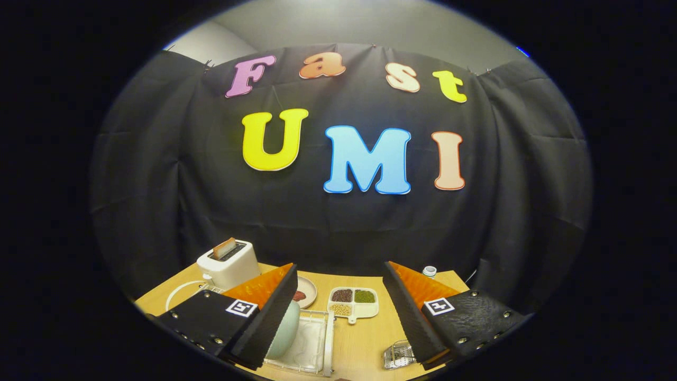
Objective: Take the plate from the dish rack, then take the spoon from the basket and place it into the plate.
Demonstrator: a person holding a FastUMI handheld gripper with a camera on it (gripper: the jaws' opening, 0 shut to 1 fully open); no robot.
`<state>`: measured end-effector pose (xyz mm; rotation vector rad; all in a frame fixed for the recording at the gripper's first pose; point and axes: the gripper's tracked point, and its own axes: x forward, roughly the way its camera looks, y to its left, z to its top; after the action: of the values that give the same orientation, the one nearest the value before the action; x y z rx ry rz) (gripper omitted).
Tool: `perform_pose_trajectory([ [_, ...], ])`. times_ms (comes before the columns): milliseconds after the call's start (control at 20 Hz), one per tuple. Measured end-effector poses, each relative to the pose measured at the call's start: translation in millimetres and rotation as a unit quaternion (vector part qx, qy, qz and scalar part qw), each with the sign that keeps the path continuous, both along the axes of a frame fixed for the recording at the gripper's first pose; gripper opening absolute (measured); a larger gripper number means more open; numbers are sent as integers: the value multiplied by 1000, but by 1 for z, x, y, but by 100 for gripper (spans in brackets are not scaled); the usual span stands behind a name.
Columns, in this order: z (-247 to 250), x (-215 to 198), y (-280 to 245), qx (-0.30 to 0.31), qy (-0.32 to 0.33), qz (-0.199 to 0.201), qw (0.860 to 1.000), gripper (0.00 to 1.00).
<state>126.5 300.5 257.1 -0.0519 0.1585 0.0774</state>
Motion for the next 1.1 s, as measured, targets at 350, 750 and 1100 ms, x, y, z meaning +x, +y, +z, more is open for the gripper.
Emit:
perform_pose_trajectory([
  [350,-48,17,26,-7,142,-2,990,99],
  [750,-98,19,43,1,254,-17,967,99],
  [1100,-138,20,48,-12,335,-49,941,99],
])
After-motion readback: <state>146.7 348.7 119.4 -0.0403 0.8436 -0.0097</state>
